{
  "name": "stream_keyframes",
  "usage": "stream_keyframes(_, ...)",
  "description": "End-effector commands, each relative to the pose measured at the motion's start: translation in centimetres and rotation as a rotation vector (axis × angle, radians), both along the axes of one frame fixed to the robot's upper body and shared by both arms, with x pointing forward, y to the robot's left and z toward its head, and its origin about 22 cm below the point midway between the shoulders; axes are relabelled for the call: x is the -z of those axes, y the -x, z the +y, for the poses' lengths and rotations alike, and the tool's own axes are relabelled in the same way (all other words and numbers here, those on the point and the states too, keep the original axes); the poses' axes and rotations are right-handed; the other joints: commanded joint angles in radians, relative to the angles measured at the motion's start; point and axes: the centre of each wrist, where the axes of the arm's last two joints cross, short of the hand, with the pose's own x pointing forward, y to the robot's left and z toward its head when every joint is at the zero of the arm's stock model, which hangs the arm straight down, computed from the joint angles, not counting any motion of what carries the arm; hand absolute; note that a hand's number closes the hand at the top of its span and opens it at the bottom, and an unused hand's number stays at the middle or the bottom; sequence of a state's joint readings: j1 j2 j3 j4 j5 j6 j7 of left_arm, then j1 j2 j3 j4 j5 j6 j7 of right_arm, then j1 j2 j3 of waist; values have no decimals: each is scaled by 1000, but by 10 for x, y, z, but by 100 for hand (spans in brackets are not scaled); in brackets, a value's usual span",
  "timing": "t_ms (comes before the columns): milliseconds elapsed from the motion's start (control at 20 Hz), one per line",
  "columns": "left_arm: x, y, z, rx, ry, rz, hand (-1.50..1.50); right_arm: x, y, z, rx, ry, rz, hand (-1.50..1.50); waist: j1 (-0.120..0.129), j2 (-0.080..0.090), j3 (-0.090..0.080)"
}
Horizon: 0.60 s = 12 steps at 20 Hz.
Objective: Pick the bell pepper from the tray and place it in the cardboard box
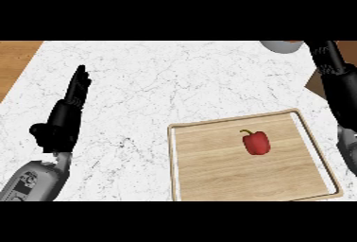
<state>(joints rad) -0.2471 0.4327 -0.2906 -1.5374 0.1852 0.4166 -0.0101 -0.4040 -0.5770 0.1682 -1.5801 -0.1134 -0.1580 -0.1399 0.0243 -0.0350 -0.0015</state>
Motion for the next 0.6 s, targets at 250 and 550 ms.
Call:
stream_keyframes(250, -18, -1, 32, 215, -207, -22, 0, -109, 40, -32, -244, -17, -196, -150, -65, 24, 2)
stream_keyframes(550, -13, 5, 36, 309, -178, 2, 0, -64, 54, -93, -143, 291, -146, -150, -42, 33, 3)
